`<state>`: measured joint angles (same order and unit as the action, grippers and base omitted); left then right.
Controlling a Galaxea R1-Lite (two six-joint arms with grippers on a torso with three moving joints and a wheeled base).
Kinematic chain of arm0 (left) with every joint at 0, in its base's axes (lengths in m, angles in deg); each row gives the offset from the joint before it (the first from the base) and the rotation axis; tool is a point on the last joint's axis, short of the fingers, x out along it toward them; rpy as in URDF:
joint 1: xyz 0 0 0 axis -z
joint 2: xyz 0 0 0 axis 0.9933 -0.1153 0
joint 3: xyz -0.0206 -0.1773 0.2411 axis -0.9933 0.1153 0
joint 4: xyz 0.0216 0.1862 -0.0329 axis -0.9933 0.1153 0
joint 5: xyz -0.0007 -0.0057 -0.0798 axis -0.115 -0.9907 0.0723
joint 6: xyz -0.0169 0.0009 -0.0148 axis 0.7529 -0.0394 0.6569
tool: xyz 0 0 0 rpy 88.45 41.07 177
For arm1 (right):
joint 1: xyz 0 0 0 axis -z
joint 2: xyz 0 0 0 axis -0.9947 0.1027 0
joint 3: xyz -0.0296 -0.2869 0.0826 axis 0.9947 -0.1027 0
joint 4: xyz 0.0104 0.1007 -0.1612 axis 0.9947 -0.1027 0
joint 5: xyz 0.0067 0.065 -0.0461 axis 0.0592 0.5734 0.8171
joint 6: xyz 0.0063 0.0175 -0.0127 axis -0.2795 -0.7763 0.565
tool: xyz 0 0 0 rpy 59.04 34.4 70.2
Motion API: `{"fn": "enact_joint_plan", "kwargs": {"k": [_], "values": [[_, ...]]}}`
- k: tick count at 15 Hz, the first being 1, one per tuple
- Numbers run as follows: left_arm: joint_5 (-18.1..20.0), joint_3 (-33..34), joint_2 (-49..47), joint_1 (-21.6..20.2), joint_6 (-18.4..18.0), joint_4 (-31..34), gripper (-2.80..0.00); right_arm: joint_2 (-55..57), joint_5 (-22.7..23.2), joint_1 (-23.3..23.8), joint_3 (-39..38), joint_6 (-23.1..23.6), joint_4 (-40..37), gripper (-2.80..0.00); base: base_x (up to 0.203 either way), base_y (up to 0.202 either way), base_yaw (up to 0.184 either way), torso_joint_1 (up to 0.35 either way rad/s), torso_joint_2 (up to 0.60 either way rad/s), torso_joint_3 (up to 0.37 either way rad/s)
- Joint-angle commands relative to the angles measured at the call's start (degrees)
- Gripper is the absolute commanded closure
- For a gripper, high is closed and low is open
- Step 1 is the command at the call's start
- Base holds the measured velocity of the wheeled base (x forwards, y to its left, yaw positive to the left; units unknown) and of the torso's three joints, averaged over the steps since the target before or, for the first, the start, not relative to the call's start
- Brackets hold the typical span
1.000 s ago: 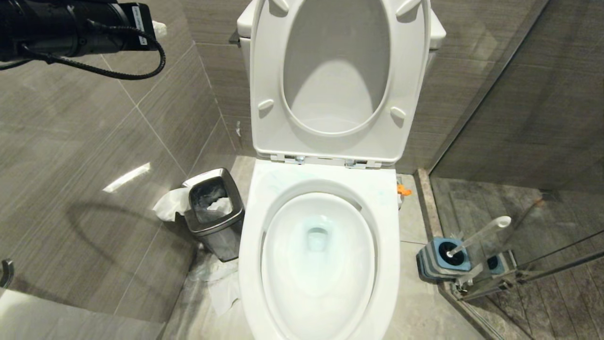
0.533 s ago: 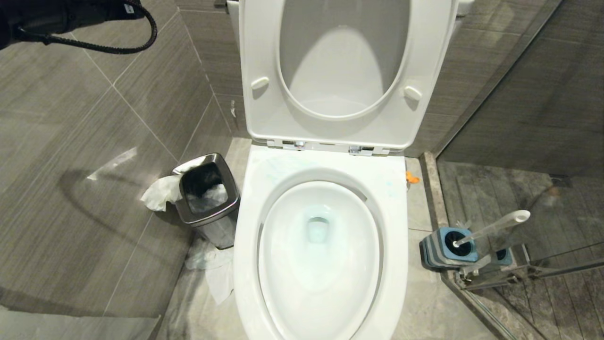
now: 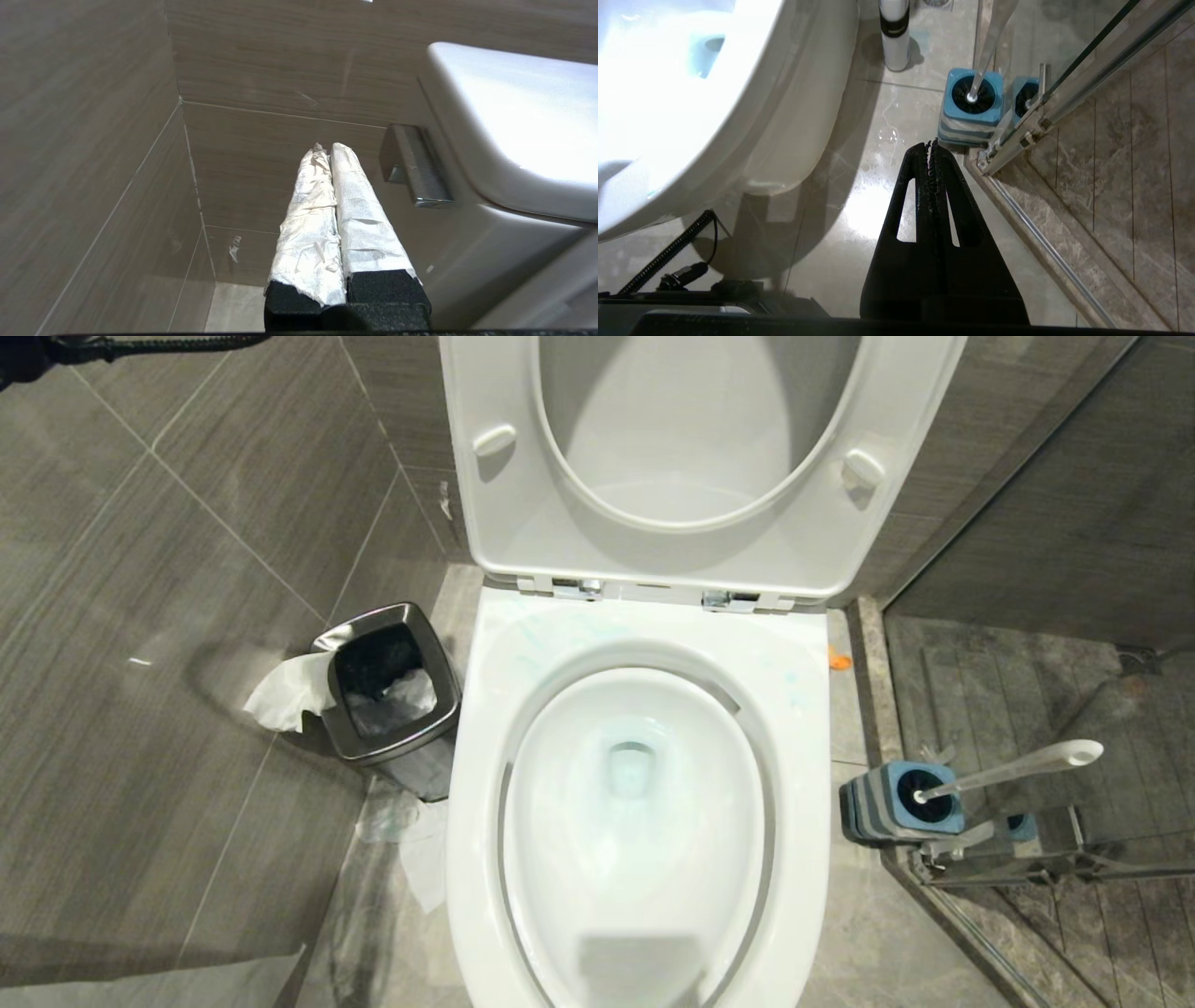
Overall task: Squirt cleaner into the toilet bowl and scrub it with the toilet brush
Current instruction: Flush the toilet
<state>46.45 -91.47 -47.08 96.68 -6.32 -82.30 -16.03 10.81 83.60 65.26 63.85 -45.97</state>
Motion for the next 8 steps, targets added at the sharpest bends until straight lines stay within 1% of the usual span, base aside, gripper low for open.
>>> {"fn": "enact_joint_plan", "kwargs": {"k": [1, 5, 8], "values": [[0.0, 0.0, -0.5, 0.1, 0.2, -2.3, 0.00, 0.0, 0.0, 0.0, 0.0, 0.0, -0.1, 0.00, 0.000, 0.000, 0.000, 0.002, 0.01, -0.193], [0.0, -0.1, -0.6, 0.5, 0.5, -9.6, 0.00, 0.0, 0.0, 0.0, 0.0, 0.0, 0.0, 0.00, 0.000, 0.000, 0.000, 0.005, 0.00, -0.197], [0.0, -0.2, -0.4, 0.4, 0.3, -13.8, 0.00, 0.0, -0.1, 0.0, 0.0, 0.0, 0.0, 0.00, 0.000, 0.000, 0.000, 0.003, 0.00, -0.196]]}}
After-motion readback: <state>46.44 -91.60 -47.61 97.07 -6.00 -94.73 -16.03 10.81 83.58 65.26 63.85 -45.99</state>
